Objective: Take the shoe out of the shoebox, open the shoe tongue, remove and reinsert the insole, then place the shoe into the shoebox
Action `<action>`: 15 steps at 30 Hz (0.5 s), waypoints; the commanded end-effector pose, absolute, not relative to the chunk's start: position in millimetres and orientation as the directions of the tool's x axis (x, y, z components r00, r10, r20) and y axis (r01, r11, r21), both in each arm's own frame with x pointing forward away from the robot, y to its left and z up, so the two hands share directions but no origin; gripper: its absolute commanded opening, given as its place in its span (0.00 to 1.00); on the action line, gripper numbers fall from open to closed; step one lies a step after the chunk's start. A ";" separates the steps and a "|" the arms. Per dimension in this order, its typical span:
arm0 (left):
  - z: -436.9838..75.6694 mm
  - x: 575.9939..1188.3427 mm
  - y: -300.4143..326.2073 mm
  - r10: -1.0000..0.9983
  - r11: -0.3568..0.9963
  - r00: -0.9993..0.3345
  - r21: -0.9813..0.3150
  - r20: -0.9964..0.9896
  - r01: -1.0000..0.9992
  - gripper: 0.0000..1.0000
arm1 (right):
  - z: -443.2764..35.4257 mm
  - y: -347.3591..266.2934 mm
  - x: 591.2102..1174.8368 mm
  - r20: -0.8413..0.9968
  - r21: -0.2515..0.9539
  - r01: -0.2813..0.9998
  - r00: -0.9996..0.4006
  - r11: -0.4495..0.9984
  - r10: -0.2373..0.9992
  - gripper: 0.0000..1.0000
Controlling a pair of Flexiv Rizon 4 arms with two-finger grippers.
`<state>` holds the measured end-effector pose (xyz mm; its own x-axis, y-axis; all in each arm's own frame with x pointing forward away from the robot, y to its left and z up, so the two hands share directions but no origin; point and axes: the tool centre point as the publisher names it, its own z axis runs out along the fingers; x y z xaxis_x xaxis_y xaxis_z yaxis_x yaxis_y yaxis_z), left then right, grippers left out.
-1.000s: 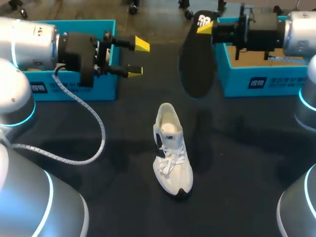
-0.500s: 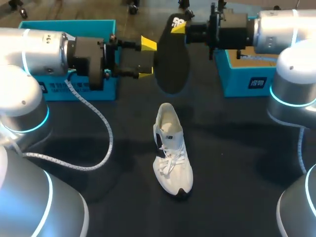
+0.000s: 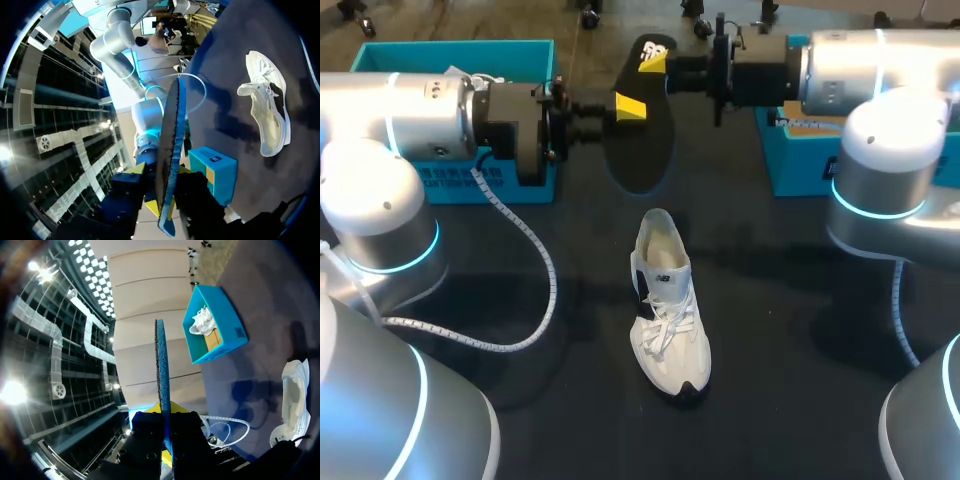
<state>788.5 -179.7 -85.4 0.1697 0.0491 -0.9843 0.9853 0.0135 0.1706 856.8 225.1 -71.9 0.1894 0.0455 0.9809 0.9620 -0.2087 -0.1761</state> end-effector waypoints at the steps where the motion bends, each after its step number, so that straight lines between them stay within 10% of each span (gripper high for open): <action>1: -87.0 790.2 -179.4 0.045 0.011 0.173 0.174 -0.984 0.985 0.00 | -73.5 226.9 853.6 0.980 -0.178 0.960 0.192 -0.216 0.046 0.00; 3: -87.5 790.3 -177.2 0.043 0.008 0.171 0.172 -0.984 0.985 0.00 | -74.4 225.6 852.8 0.982 -0.174 0.962 0.186 -0.209 0.043 0.00; 4: -87.8 790.4 -176.2 0.043 0.008 0.167 0.167 -0.985 0.986 0.00 | -74.6 225.2 852.5 0.984 -0.160 0.967 0.172 -0.199 0.045 0.32; 5: -88.1 790.6 -175.3 0.043 0.009 0.166 0.166 -0.985 0.986 0.00 | -74.1 224.8 851.8 0.984 -0.162 0.967 0.174 -0.196 0.042 1.00; 15: -79.7 786.3 -158.7 0.012 0.020 0.162 0.162 -0.987 0.987 0.00 | -80.4 187.7 829.6 0.995 -0.019 0.984 0.036 -0.177 0.090 1.00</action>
<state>791.0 -165.9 -81.6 0.1583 0.0088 -0.9874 0.9872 0.0169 0.1584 843.5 210.4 -79.9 0.0447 0.0933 0.9946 0.9850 -0.1699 -0.0284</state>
